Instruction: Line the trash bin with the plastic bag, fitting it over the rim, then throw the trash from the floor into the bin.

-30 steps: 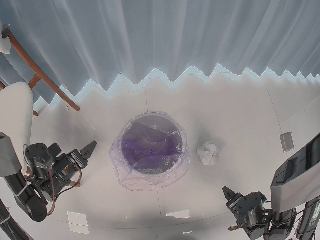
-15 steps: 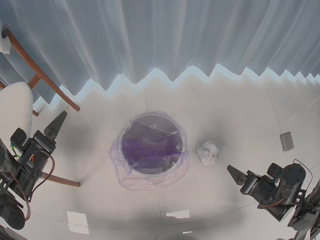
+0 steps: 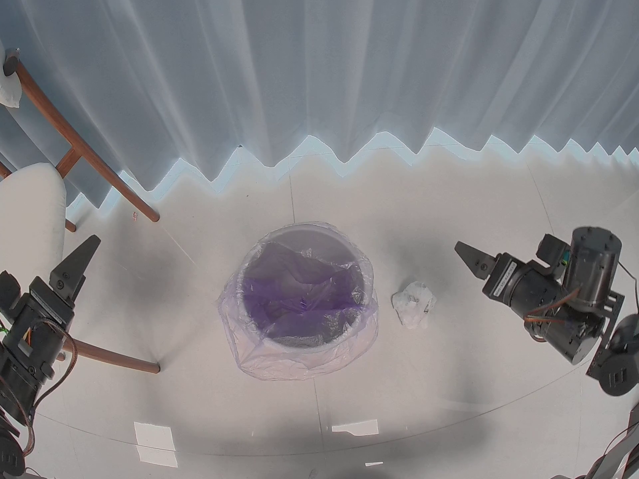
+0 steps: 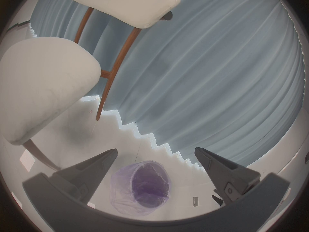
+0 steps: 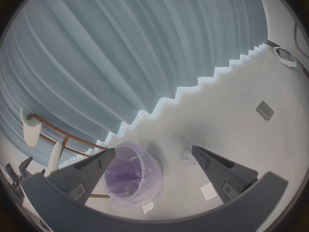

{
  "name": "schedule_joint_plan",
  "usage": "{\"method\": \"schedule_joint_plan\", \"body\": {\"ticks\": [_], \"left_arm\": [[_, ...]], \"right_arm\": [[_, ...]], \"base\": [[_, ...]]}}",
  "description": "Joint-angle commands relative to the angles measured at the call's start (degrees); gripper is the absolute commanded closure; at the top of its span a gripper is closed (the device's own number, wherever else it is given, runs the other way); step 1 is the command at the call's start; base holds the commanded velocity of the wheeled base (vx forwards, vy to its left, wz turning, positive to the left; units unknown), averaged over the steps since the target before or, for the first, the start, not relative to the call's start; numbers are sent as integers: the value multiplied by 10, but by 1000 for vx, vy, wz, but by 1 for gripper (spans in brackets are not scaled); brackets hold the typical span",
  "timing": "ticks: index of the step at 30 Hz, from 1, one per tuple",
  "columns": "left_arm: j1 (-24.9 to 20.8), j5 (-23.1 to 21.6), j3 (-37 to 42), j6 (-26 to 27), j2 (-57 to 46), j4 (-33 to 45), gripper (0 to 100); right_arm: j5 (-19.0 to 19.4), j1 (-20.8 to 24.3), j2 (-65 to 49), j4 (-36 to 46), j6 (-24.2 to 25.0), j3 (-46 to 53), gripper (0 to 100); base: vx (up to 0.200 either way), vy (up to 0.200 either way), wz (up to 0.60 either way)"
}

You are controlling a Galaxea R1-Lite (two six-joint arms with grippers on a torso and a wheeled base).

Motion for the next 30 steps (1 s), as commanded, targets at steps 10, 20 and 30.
{"method": "schedule_joint_plan", "body": {"ticks": [10, 20, 30], "left_arm": [[72, -19, 32, -48, -89, 73, 0], [100, -73, 63, -43, -90, 74, 0], [100, -72, 63, -42, -97, 77, 0]], "right_arm": [[3, -12, -75, 155, 110, -111, 0], [13, -17, -86, 155, 21, -37, 0], [36, -10, -27, 159, 14, -36, 0]], "base": [[0, -20, 0], [0, -200, 0], [0, -200, 0]]}}
